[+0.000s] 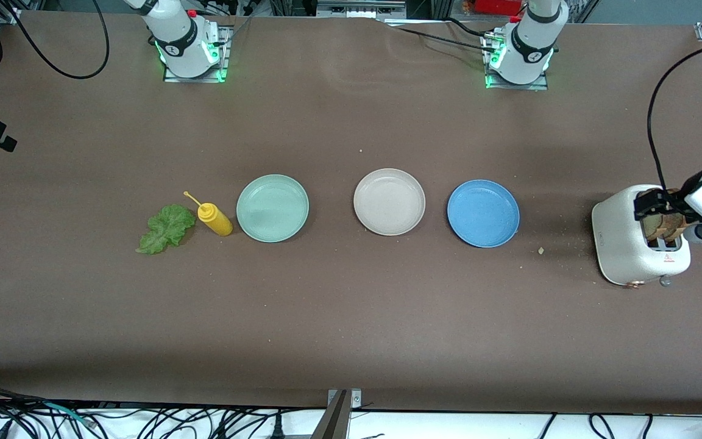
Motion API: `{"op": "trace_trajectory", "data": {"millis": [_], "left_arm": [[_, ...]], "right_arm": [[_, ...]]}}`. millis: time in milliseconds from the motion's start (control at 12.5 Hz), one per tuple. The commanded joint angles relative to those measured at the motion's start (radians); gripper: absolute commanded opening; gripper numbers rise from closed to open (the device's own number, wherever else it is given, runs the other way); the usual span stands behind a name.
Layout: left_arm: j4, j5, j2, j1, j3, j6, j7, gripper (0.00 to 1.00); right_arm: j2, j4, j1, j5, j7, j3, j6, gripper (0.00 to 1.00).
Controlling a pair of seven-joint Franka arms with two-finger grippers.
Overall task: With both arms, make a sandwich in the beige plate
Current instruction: 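Lower the left gripper onto a toast slice in the toaster and grasp it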
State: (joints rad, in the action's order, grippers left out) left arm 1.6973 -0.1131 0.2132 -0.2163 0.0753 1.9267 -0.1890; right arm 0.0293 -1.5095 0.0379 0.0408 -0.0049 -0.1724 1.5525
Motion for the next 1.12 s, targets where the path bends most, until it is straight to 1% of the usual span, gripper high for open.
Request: {"op": "trace_trajectory", "data": {"millis": [0,159,319,399,717,877,957,1036], "left_arm": [[0.126,-0.008,-0.041,-0.049,0.008,0.127,-0.064,1.00],[0.244,-0.002,-0.090,-0.064,0.008,0.227,-0.064,1.00],[0.310,-0.002,-0.107,-0.093,0.009,0.300,-0.076,1.00],[0.337,-0.002,-0.107,-0.104,0.011,0.333,-0.078,1.00],[0.406,0.003,-0.135,-0.115,0.011,0.376,-0.076,1.00],[0.426,0.044,-0.135,-0.127,0.011,0.377,-0.078,0.99],[0.429,0.046,-0.135,-0.127,0.011,0.376,-0.078,0.97],[0.427,0.046,-0.133,-0.127,0.009,0.374,-0.078,0.86]], "right_arm": [[0.001,0.018,-0.007,0.019,-0.014,0.002,-0.019,1.00],[0.001,0.018,-0.007,0.019,-0.014,0.002,-0.019,1.00],[0.001,0.017,-0.009,0.019,-0.012,0.002,-0.019,1.00],[0.001,0.018,-0.009,0.019,-0.012,0.002,-0.019,1.00],[0.001,0.017,-0.009,0.019,-0.012,0.002,-0.019,1.00],[0.001,0.018,-0.007,0.019,-0.012,0.002,-0.019,1.00],[0.001,0.018,-0.007,0.019,-0.012,0.002,-0.019,1.00],[0.001,0.018,-0.009,0.019,-0.014,0.002,-0.019,1.00]]}}
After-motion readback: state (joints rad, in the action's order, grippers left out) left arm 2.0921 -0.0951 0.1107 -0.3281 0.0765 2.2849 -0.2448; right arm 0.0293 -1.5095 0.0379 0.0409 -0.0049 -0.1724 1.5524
